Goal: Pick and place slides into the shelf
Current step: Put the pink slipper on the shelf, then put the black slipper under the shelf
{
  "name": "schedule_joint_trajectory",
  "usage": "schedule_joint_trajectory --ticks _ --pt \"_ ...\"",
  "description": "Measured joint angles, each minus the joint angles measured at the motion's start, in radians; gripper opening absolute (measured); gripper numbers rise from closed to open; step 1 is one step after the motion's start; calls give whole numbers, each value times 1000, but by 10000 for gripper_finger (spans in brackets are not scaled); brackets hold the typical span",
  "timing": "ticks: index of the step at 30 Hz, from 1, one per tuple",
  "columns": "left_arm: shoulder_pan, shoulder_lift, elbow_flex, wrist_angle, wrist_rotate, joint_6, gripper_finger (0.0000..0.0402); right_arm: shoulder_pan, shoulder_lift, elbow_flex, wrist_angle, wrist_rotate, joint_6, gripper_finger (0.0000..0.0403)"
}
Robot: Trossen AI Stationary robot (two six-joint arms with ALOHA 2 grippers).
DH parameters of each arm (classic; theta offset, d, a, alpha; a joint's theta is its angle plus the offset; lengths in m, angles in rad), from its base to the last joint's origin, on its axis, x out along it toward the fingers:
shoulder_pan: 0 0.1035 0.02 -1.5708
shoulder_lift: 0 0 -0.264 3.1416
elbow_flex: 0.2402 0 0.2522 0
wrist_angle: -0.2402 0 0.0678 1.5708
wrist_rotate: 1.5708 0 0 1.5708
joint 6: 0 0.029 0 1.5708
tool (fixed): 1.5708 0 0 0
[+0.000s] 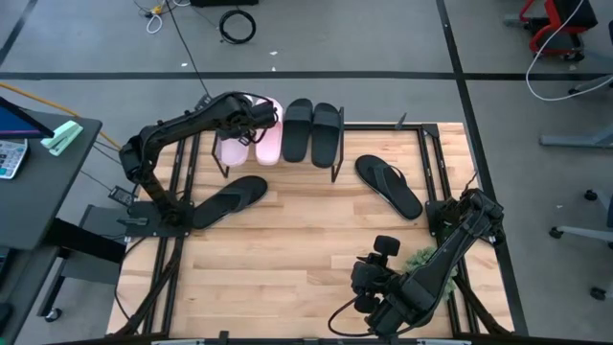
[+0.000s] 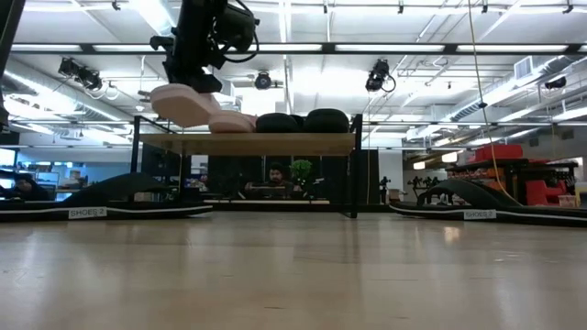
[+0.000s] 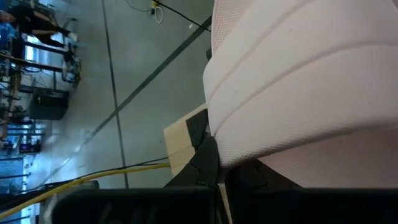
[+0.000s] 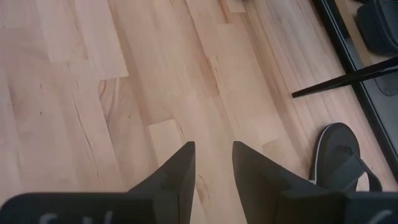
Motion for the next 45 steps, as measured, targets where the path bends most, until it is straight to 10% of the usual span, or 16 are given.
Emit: schedule_joint_trajectory --ticks 18,35,45 --pt "33 95 0 -6 25 2 13 2 0 0 0 0 -2 113" --pt "21 100 0 -25 76 79 183 3 0 0 0 0 -2 113" --pt "-116 97 0 -29 153 131 179 3 0 0 0 0 4 113"
